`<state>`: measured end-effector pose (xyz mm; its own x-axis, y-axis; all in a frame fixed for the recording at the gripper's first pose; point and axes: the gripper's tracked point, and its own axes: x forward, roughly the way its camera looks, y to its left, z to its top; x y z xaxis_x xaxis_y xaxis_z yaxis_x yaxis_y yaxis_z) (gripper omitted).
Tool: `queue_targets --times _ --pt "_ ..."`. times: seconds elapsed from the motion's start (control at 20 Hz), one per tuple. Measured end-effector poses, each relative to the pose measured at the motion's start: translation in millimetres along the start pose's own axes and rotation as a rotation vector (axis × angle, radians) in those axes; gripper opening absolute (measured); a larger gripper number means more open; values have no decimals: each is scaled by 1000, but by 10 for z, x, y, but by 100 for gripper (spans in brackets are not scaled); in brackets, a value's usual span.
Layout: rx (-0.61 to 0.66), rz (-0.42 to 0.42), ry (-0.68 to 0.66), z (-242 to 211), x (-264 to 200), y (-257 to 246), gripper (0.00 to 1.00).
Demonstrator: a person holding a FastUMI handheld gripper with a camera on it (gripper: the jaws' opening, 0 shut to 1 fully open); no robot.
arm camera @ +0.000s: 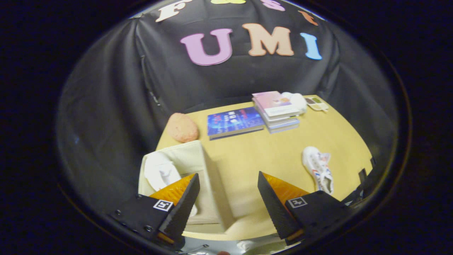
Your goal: Open the storage box then place both shoes into the box .Put the left shoe in first, then the right shoe, with the right side of both shoes facing outward in a uniform manner.
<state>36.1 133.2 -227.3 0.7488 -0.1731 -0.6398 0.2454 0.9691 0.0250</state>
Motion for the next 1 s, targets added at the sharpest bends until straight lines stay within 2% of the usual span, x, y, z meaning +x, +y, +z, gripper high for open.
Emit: queue_targets --times 0.3,0.65,0.75,1.0 --pt "-25 -282 60 -199 62 -1582 100" --pt "-155 -517 211 -486 198 -2829 99" --pt "-183 -536 248 -566 274 -2998 97" --pt "-272 -504 371 -818 555 -3166 96"
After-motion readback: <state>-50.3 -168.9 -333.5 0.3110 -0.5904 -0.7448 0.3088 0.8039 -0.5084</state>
